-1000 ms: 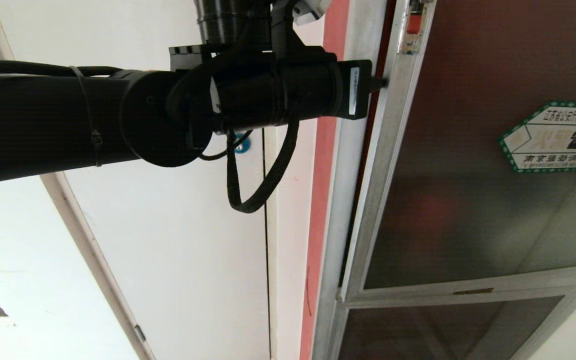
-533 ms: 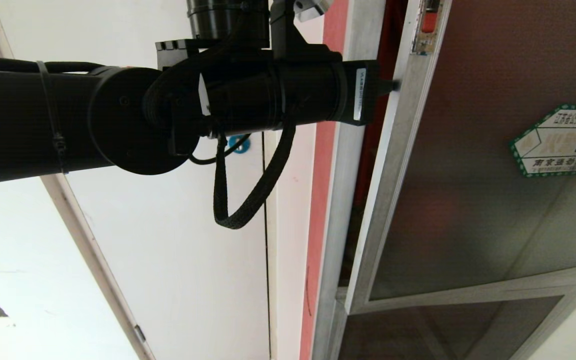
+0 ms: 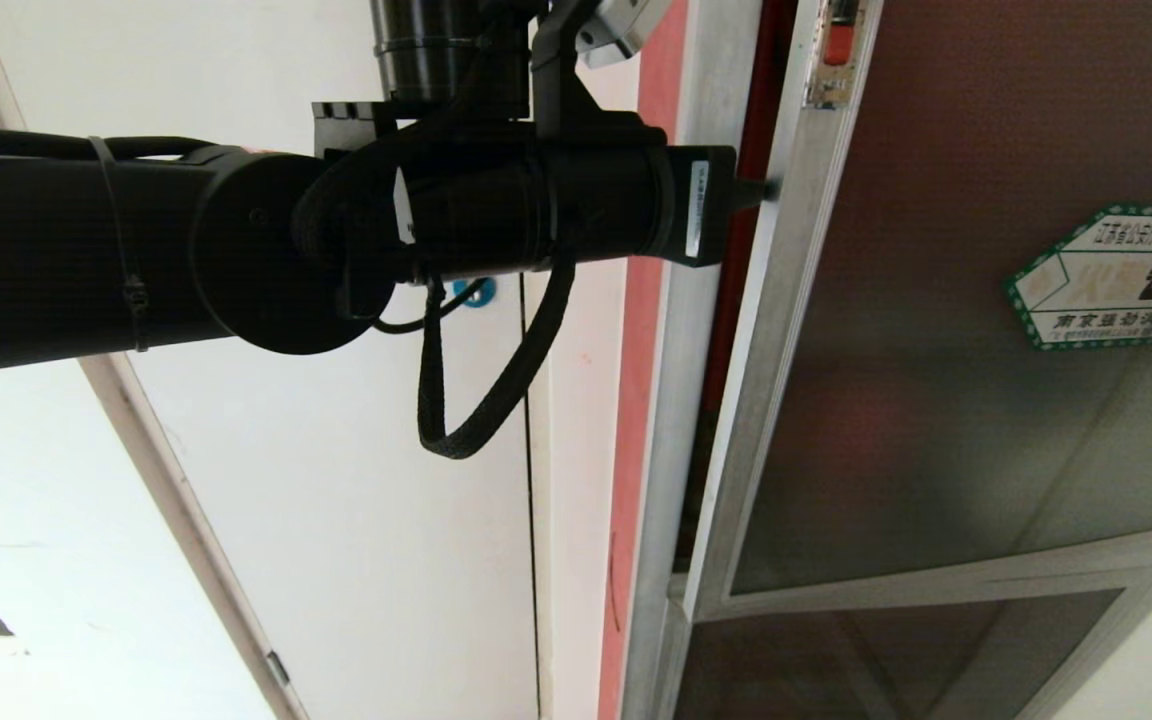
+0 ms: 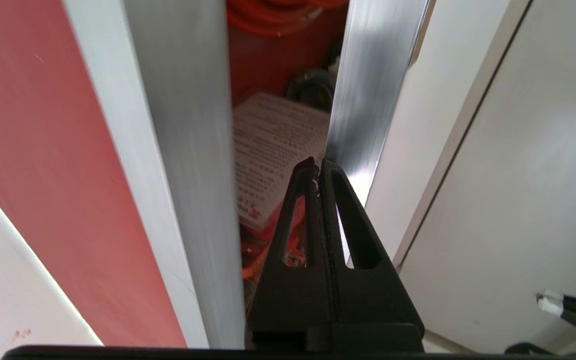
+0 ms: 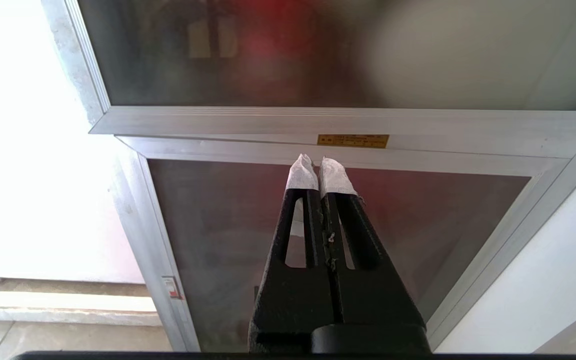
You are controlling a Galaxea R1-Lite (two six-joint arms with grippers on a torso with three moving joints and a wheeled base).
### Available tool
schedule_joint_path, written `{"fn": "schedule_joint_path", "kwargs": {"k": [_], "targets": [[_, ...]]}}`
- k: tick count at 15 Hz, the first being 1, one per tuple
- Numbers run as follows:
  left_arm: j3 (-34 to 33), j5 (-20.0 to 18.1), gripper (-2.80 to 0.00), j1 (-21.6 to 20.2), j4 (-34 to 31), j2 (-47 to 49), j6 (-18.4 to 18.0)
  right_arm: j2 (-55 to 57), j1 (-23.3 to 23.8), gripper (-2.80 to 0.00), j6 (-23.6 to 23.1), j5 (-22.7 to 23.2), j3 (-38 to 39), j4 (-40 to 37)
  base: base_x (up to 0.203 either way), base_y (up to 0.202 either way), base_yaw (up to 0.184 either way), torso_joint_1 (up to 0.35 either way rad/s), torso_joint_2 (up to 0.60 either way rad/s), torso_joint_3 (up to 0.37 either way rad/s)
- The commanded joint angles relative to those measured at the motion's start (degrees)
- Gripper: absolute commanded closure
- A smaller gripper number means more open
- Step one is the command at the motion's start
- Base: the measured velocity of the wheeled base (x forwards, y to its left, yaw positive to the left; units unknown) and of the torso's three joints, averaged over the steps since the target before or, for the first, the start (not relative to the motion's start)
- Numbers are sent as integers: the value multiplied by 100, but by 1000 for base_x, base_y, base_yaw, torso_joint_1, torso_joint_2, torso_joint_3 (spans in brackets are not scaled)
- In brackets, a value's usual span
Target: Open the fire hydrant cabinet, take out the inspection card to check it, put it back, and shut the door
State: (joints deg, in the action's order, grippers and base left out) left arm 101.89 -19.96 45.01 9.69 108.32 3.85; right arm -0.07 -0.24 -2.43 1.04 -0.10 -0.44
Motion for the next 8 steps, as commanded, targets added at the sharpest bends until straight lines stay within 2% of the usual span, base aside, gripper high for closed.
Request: {"fn": "schedule_joint_path", "kwargs": {"k": [1, 4, 8], "targets": [[-90, 18, 0, -18, 24, -63, 1, -1, -2, 0, -4, 2, 1, 0, 0, 0, 0, 0, 0, 0], [0, 25, 0, -57, 41, 171, -9, -1, -2, 0, -4, 2, 1, 0, 0, 0, 0, 0, 0, 0], [335, 45, 0, -64, 434, 575, 19, -1, -2, 0, -4, 2, 1, 0, 0, 0, 0, 0, 0, 0]]}}
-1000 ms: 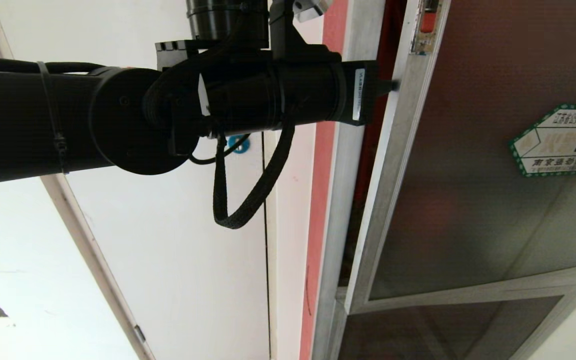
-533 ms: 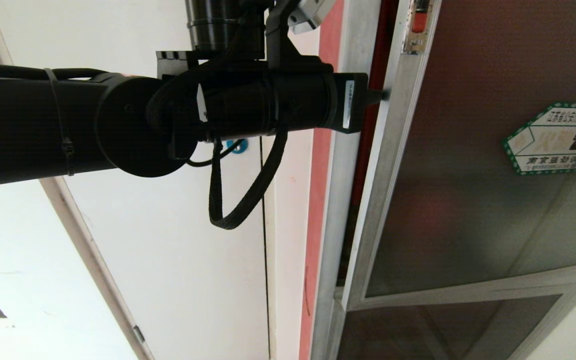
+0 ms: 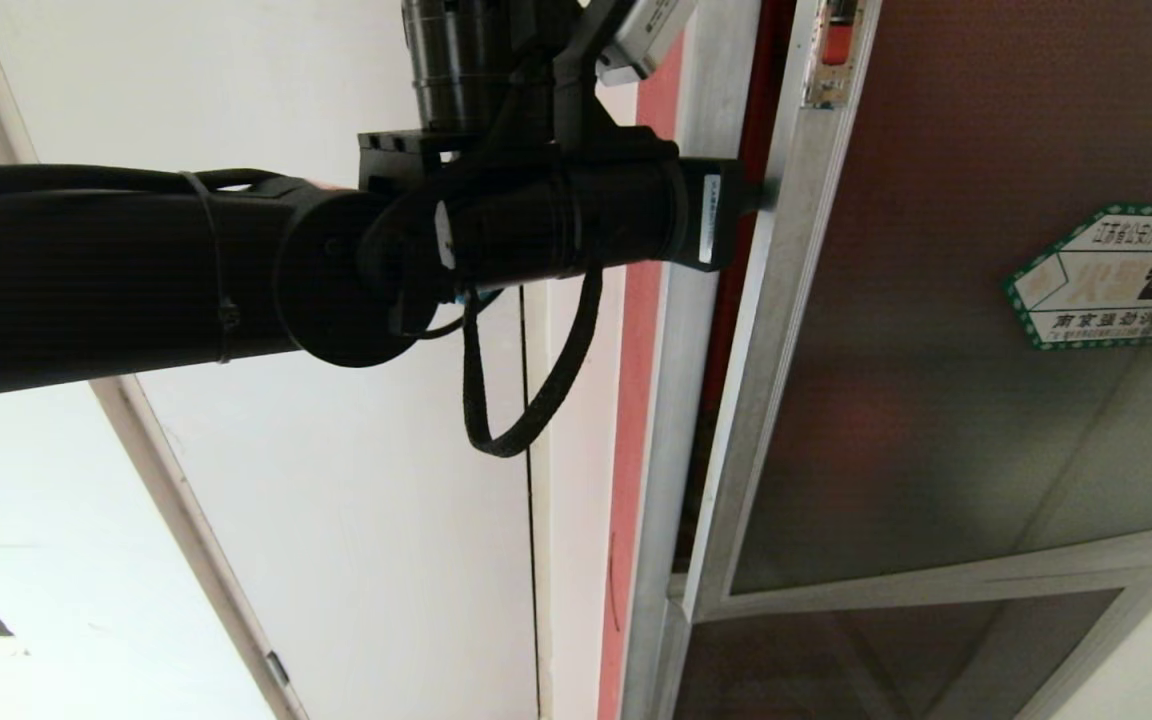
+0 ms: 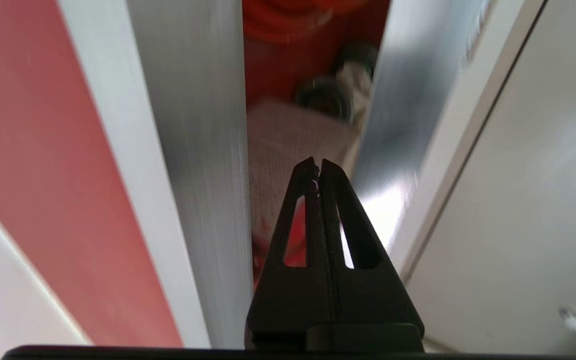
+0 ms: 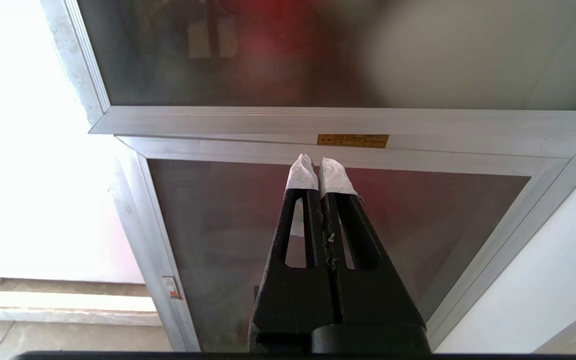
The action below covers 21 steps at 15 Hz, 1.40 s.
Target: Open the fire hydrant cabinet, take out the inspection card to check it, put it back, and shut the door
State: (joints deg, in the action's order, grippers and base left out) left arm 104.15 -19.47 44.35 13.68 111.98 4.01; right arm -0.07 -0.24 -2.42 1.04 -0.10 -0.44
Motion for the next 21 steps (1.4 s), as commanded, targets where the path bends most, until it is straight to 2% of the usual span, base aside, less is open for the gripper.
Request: {"fn": "schedule_joint_path", "kwargs": {"k": [1, 7, 11, 21], "targets": [[152, -4, 0, 3, 33, 265, -5, -1, -2, 0, -4, 2, 1, 0, 0, 0, 0, 0, 0, 0], [220, -31, 0, 136, 30, 404, -14, -1, -2, 0, -4, 2, 1, 0, 0, 0, 0, 0, 0, 0], [147, -22, 0, 397, -16, 255, -9, -1, -2, 0, -4, 2, 1, 0, 0, 0, 0, 0, 0, 0], [-1123, -26, 0, 1263, 56, -633, -54, -1, -2, 0, -4, 2, 1, 0, 0, 0, 0, 0, 0, 0]]}}
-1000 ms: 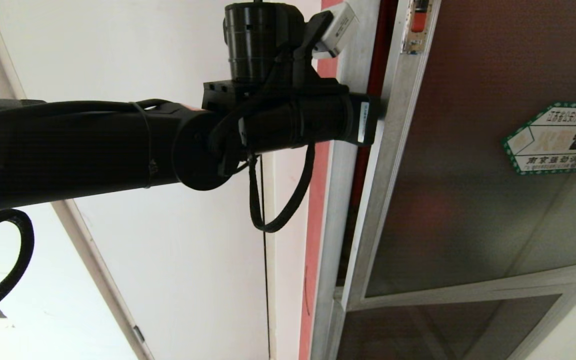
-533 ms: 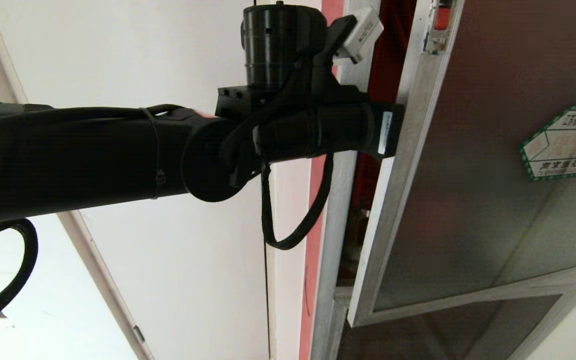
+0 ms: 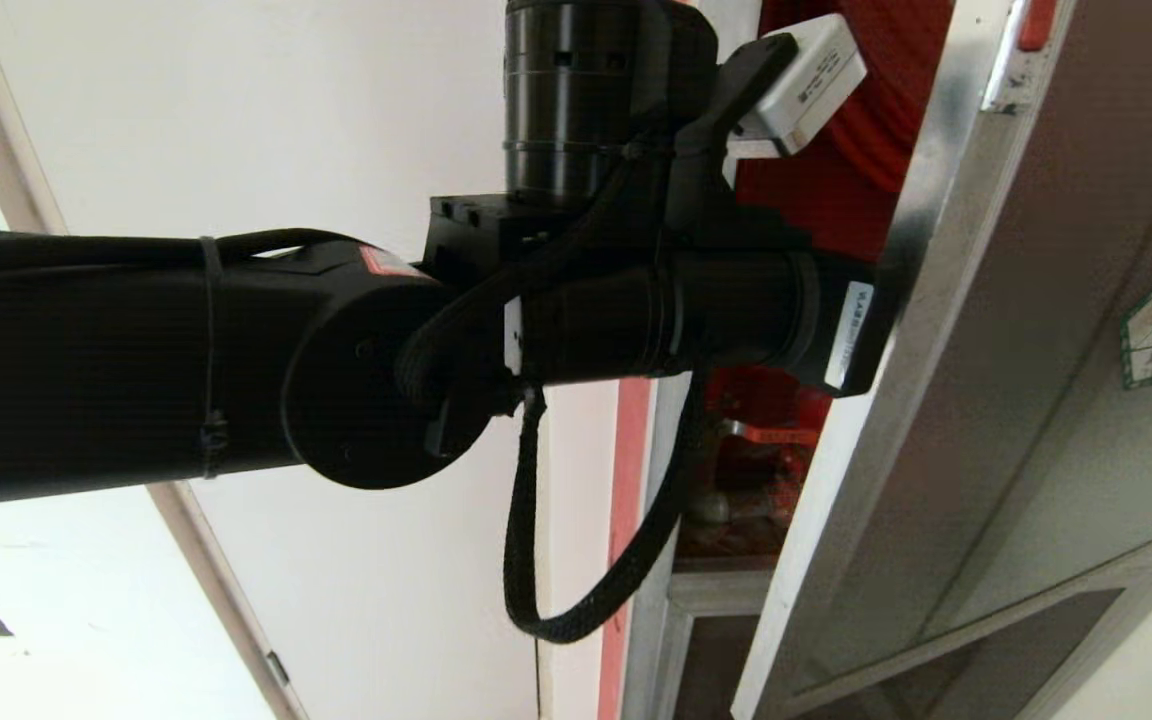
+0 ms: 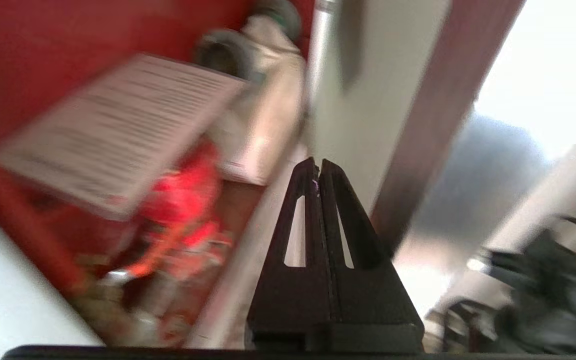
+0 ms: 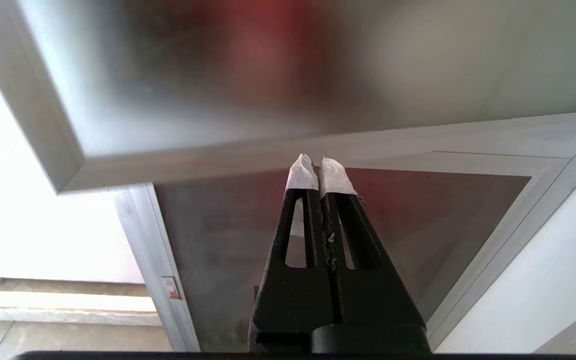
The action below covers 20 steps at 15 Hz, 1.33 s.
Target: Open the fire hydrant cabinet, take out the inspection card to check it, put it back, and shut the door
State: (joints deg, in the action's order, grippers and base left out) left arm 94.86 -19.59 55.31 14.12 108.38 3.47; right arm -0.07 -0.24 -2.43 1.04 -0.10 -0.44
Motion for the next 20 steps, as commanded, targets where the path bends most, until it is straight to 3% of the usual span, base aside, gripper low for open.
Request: {"fn": "schedule_joint_path", "kwargs": {"k": [1, 4, 11, 20], "targets": [[-324, -12, 0, 316, 12, -363, -7, -1, -2, 0, -4, 2, 1, 0, 0, 0, 0, 0, 0, 0], [-529, -1, 0, 717, 12, -476, -22, -1, -2, 0, -4, 2, 1, 0, 0, 0, 0, 0, 0, 0], [-796, 13, 0, 1157, 19, -493, -30, -1, -2, 0, -4, 2, 1, 0, 0, 0, 0, 0, 0, 0], [-837, 25, 0, 1474, 30, -563, -48, -1, -2, 0, -4, 2, 1, 0, 0, 0, 0, 0, 0, 0]]}}
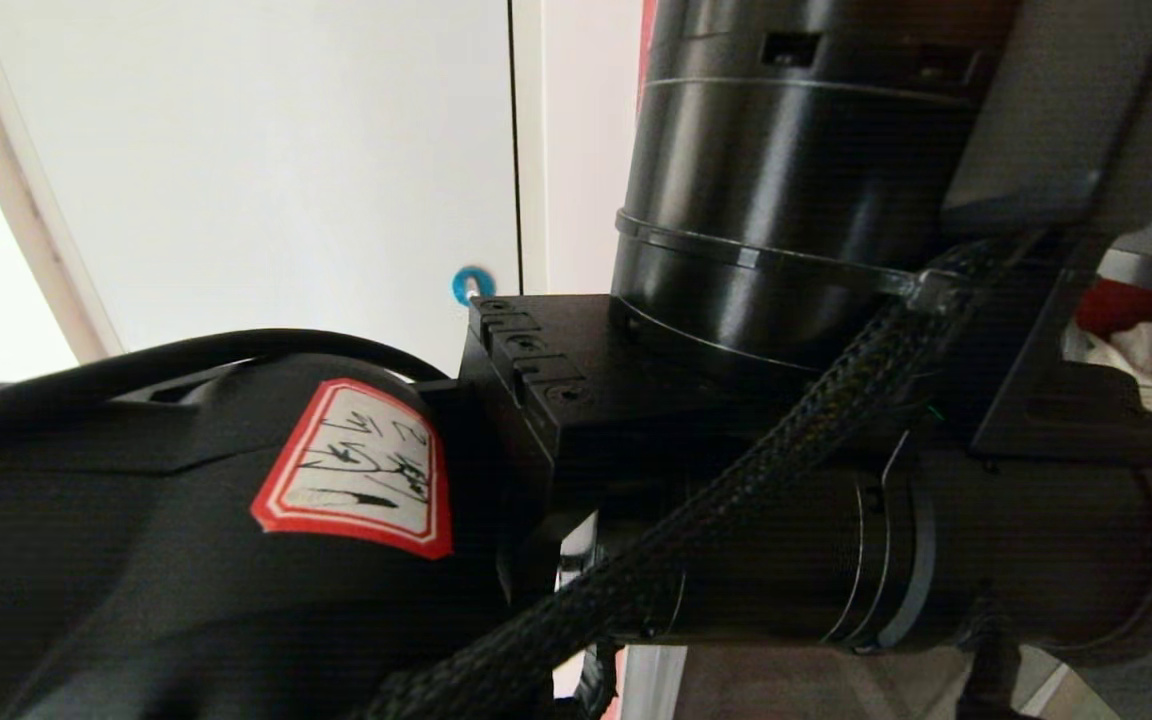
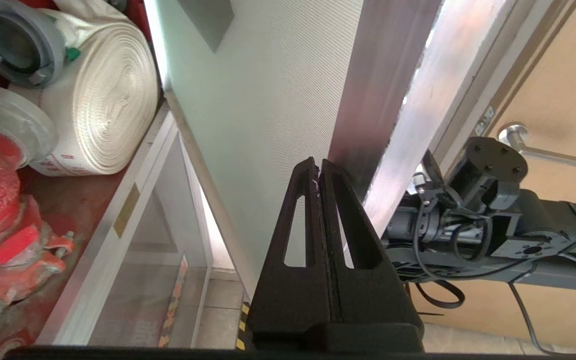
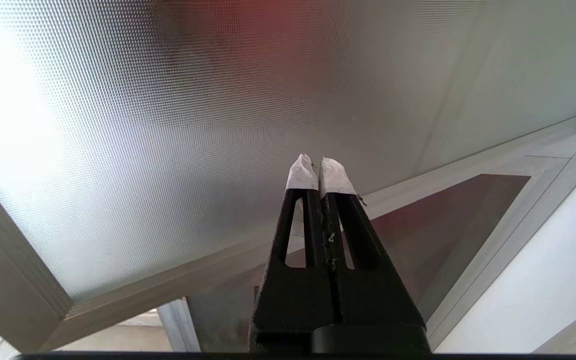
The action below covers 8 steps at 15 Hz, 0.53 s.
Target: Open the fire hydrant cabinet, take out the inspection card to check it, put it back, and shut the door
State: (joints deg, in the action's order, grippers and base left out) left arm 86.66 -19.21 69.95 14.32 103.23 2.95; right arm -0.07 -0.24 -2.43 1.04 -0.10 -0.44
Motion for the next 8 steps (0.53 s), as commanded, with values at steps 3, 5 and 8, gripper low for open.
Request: {"fn": "schedule_joint_path", "kwargs": {"k": [3, 5, 8], "targets": [[-230, 4, 0, -55, 12, -78, 12, -1, -2, 0, -4, 2, 1, 0, 0, 0, 0, 0, 0, 0], [-471, 0, 0, -398, 17, -123, 5, -1, -2, 0, -4, 2, 1, 0, 0, 0, 0, 0, 0, 0], [-821, -18, 0, -1095, 18, -250, 7, -1, -2, 0, -4, 2, 1, 0, 0, 0, 0, 0, 0, 0]]}}
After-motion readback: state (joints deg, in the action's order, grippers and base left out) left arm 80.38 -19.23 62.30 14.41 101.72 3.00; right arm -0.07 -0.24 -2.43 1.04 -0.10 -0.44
